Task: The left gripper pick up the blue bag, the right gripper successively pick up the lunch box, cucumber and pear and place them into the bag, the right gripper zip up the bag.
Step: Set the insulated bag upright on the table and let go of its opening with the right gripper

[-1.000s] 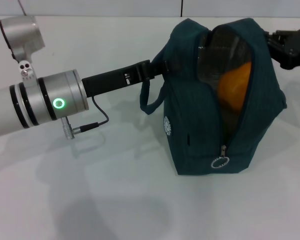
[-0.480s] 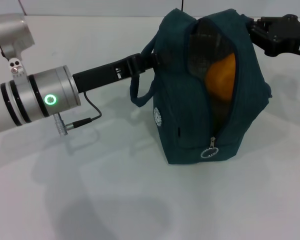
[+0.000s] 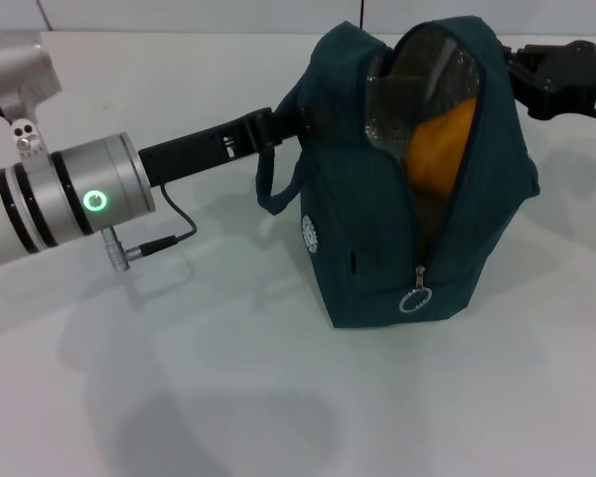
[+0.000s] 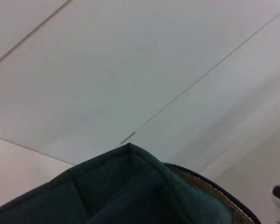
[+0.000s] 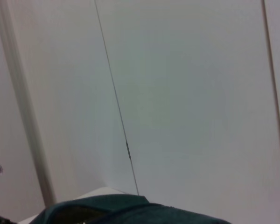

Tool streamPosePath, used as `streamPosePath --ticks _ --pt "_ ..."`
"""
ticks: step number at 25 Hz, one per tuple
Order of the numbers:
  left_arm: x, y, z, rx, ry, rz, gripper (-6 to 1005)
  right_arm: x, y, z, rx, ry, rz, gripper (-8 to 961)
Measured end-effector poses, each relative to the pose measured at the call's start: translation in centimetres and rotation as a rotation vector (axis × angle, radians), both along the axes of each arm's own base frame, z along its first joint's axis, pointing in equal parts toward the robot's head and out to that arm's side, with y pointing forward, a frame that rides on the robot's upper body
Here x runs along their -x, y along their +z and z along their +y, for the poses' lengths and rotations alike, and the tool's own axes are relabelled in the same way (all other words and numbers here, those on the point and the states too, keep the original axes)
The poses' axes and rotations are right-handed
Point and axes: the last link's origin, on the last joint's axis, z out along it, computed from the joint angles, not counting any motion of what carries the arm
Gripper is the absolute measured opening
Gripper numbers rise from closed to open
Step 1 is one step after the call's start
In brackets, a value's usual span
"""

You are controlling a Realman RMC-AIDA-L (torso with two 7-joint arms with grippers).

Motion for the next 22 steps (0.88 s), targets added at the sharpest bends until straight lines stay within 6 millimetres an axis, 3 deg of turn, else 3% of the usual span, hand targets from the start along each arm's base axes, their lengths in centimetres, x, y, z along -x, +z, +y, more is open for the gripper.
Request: streamPosePath --ticks 8,14,22 --pt "0.5 0.1 0.0 -0.005 0.020 -0.004 41 -0.4 -0.5 0.0 0.013 -0.012 -0.025 124" --pt "0.7 0.0 -0.2 -0.004 0.029 -0.005 41 -0.5 -0.5 0.1 0.007 -0.013 -0.028 337" --pt "1.0 0.1 -0.4 -0.005 0.037 -0.006 41 -0.5 1.0 -0.7 0.008 0.024 0.027 506"
